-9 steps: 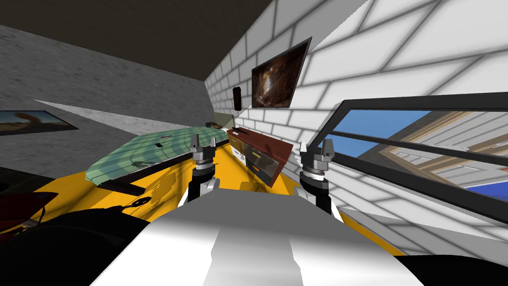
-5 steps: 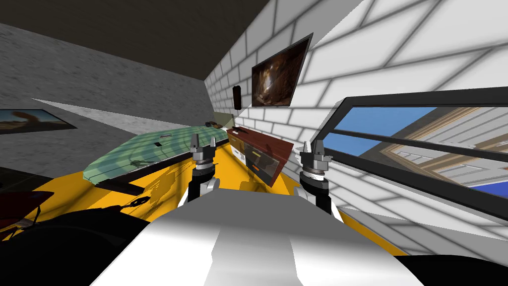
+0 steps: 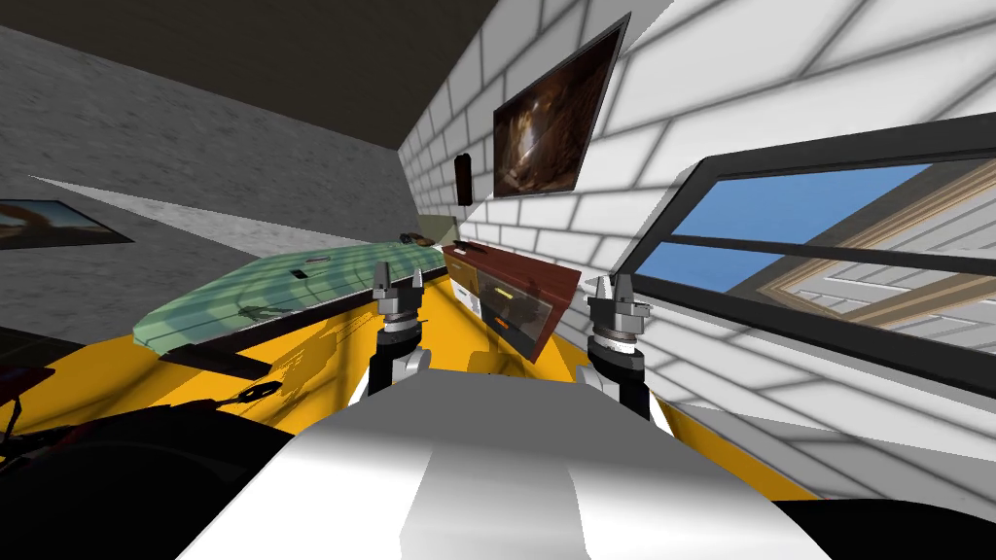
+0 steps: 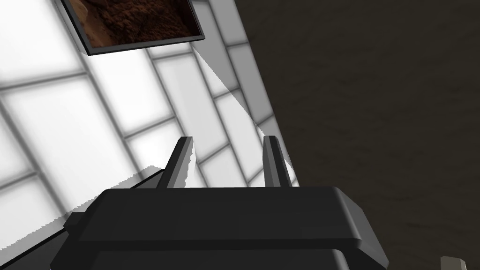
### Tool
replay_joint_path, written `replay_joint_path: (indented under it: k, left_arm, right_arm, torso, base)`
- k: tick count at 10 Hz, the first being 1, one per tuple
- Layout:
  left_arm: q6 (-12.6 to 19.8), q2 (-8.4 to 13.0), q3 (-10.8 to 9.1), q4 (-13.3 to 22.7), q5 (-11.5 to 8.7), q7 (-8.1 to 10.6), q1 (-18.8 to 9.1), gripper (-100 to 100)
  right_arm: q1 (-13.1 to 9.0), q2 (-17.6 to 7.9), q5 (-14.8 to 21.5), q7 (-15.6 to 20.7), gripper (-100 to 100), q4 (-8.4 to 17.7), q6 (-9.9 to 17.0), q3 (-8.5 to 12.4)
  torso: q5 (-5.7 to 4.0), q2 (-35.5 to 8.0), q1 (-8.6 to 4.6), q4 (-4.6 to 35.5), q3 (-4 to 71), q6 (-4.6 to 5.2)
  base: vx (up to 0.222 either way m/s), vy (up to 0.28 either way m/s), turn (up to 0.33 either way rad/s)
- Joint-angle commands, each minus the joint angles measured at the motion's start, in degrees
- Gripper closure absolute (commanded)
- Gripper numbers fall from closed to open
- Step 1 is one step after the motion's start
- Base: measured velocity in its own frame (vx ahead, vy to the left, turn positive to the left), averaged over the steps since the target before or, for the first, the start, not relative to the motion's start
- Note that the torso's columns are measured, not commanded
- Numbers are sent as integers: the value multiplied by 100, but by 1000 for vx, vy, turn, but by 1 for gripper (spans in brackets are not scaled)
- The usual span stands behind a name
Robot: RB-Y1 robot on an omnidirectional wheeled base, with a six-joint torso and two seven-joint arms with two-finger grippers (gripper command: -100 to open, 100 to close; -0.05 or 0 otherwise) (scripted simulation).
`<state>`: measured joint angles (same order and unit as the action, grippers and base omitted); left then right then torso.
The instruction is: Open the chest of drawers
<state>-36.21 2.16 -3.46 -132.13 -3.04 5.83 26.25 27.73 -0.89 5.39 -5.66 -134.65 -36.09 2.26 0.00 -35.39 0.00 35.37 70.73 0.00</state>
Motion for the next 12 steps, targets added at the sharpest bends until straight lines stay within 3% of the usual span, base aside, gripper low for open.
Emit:
replay_joint_path:
  k: [1, 2, 5, 12]
  left_arm:
    - [41, 212, 44, 131, 37, -22, -53, -100]
    - [67, 291, 72, 215, 60, -36, -87, -100]
    - [215, 479, 231, 693, 192, -114, -280, -100]
    - [493, 519, 531, 1574, 441, -262, -643, -100]
  right_arm:
    - [0, 0, 0, 0, 0, 0, 0, 0]
    - [0, 0, 0, 0, 0, 2, 0, 0]
    - [1, 0, 0, 0, 0, 3, 0, 0]
    - [1, 0, 0, 0, 0, 3, 1, 0]
  torso:
    - [0, -423, 0, 423, 846, 0]
    - [1, -612, 1, 611, 1243, 1]
    - [0, -679, 2, 686, 1389, 0]
    - [0, -689, 0, 691, 1384, 0]
  base:
    - [20, -2, -56]
    - [30, -6, -58]
    - [55, -4, -91]
    - [48, -3, -73]
